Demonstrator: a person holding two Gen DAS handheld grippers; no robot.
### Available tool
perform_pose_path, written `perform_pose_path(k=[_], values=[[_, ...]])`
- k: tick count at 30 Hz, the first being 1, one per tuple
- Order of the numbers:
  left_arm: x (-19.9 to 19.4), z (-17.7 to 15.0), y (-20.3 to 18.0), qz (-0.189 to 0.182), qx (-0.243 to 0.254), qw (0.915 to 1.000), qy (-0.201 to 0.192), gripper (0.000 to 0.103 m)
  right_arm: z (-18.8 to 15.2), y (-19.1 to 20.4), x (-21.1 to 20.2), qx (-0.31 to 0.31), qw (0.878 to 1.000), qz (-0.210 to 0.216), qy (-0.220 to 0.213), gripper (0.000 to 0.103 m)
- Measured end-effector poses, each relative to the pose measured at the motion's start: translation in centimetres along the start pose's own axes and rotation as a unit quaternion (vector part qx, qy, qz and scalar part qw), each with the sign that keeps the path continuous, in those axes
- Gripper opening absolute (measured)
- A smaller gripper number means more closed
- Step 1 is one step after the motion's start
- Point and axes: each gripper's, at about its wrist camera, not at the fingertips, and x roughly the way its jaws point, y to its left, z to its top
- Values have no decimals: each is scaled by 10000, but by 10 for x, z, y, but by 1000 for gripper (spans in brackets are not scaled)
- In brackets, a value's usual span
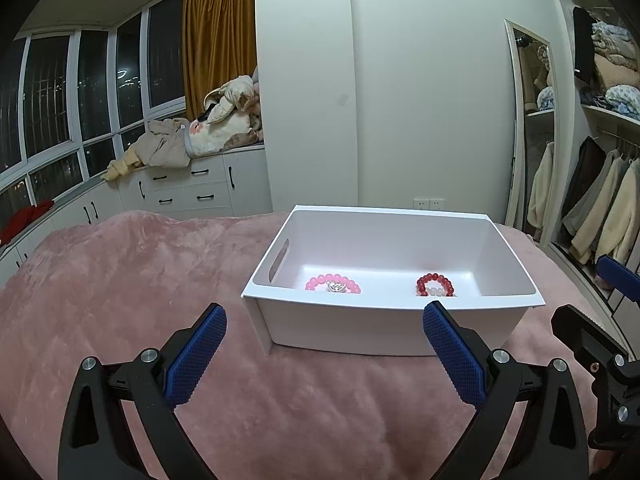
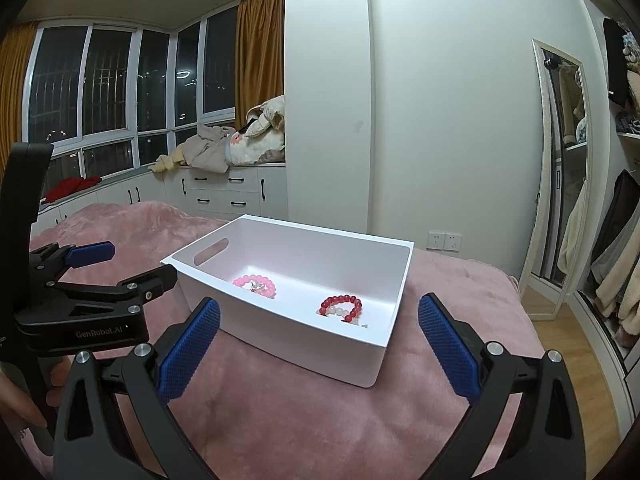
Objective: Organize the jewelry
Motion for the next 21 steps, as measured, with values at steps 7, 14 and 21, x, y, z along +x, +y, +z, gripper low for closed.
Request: perform_pose_path(k=[7, 14, 21], values=[[0, 0, 0, -5, -7, 10000, 5, 100, 0, 0, 1, -17, 10000, -10, 20, 98], [1, -1, 1, 1, -25, 10000, -1, 100, 0, 1, 3, -37, 10000, -20, 29, 98], [3, -1, 4, -28, -59, 10000, 25, 100, -1, 3, 4, -76, 9999, -30, 58, 98]])
